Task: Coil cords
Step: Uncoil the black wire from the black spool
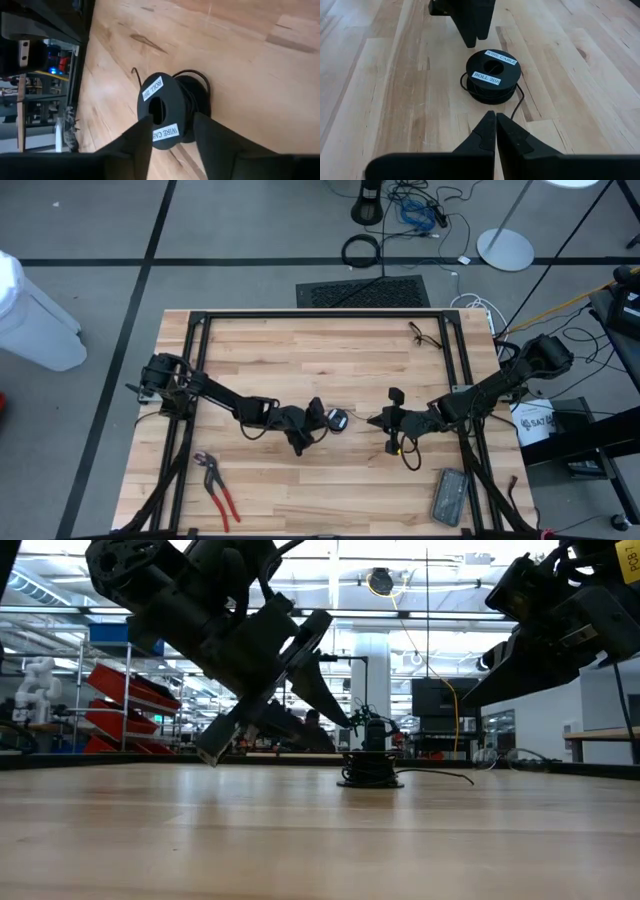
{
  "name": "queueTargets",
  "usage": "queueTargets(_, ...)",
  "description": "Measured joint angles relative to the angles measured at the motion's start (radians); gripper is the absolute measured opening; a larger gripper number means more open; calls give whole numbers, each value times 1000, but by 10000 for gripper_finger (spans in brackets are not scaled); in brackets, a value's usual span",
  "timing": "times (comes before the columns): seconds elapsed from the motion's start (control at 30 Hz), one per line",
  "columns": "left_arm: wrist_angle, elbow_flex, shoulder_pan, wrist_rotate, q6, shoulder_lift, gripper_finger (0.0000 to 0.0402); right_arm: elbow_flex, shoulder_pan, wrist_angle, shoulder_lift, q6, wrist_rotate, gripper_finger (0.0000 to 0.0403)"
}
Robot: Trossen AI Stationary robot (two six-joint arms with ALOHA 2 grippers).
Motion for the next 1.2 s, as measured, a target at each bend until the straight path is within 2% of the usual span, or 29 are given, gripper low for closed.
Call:
queueTargets(0.17,-2,0,18,-1,5,7,174,0,0,0,0,0,1,0)
queueTargets(0.37,20,0,26,-17,124,52,175,0,0,0,0,-1,17,0)
queueTargets(0.63,110,0,29,-10,126,67,175,0,0,0,0,0,26,0)
queueTargets(1.2,97,0,34,38,125,68,175,0,0,2,0,4,26,0)
